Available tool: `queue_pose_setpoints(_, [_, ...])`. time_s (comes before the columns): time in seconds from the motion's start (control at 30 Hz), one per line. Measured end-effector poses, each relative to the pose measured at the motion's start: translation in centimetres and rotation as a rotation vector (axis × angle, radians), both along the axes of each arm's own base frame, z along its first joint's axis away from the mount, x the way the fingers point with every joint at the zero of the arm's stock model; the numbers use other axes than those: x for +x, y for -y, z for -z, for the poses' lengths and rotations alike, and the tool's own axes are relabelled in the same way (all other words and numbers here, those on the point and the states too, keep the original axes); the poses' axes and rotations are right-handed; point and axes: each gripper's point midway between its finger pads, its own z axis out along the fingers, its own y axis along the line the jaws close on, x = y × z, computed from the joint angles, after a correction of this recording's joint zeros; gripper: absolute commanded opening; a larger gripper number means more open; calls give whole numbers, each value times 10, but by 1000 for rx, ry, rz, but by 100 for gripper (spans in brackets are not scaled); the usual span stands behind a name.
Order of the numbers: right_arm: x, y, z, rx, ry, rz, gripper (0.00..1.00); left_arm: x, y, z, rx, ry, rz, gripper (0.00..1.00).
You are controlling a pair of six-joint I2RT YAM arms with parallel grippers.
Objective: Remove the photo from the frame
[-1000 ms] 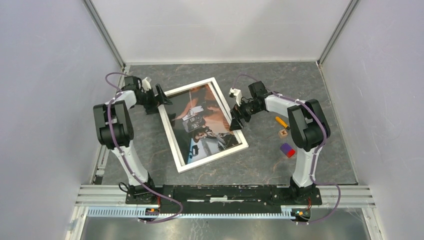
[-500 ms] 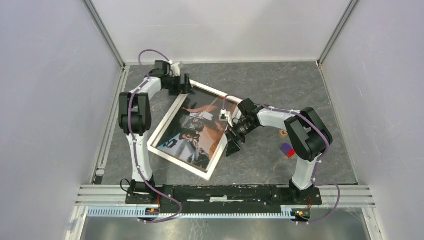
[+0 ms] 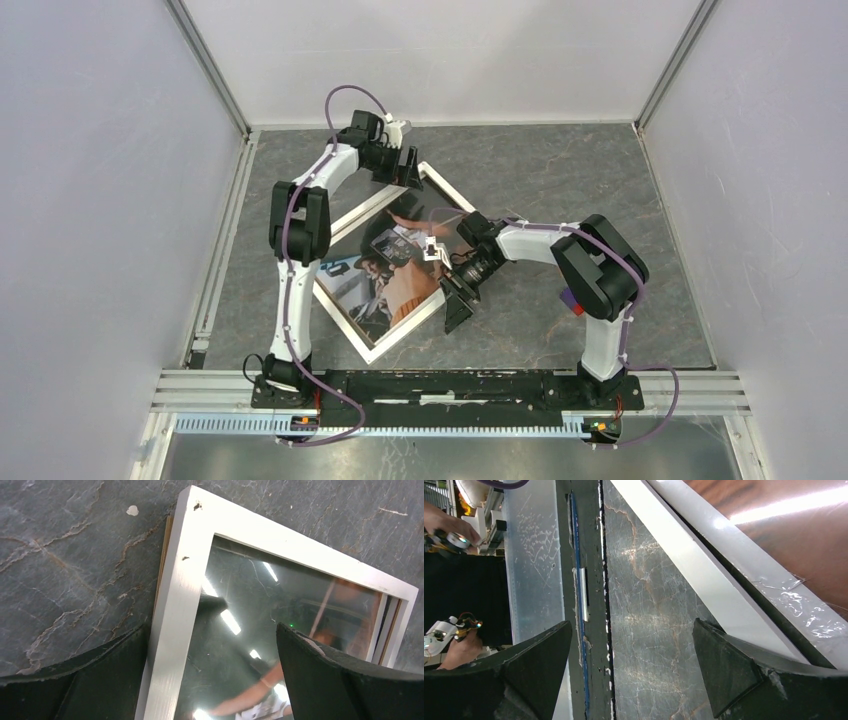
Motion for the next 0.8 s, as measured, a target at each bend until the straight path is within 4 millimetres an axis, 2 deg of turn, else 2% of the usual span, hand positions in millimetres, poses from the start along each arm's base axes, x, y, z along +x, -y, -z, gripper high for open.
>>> queue_pose_setpoints(0.13, [1,0,0,-4,30,-22,98,7,-9,-14,2,-14,-30,100])
queue_pose_setpoints(0.23, [7,1,1,-4,81,-42,98,27,-24,-45,-28,20,-94,100])
queue_pose_setpoints(0.33, [12,5,2,-12,136,-72,98,44,-64,-79,-58,57,-201,100])
queue_pose_setpoints(0.37, [13,8,2,-16,149,-78,98,46,-84,-90,-68,66,-249,100])
queue_pose_setpoints(0.43, [15,16,2,-32,173,-88,98,38,-127,-109,-76,63,-343,100])
queue_pose_setpoints(0.53, [20,35,2,-73,200,-93,98,3,-194,-132,-73,47,-515,100])
queue_pose_setpoints(0.6, [25,47,0,-108,205,-85,98,-36,-233,-141,-78,15,-659,100])
queue_pose_setpoints(0.67, [39,54,-8,-135,219,-58,98,-76,-251,-146,-85,-8,-770,100])
queue_pose_setpoints(0.7, [53,54,-15,-137,247,-37,98,-100,-255,-145,-85,-30,-827,100])
queue_pose_setpoints(0.77, [93,47,-39,-118,336,24,98,-145,-250,-139,-83,-66,-905,100])
queue_pose_setpoints(0.8, [116,42,-53,-100,389,61,98,-160,-246,-136,-83,-79,-930,100])
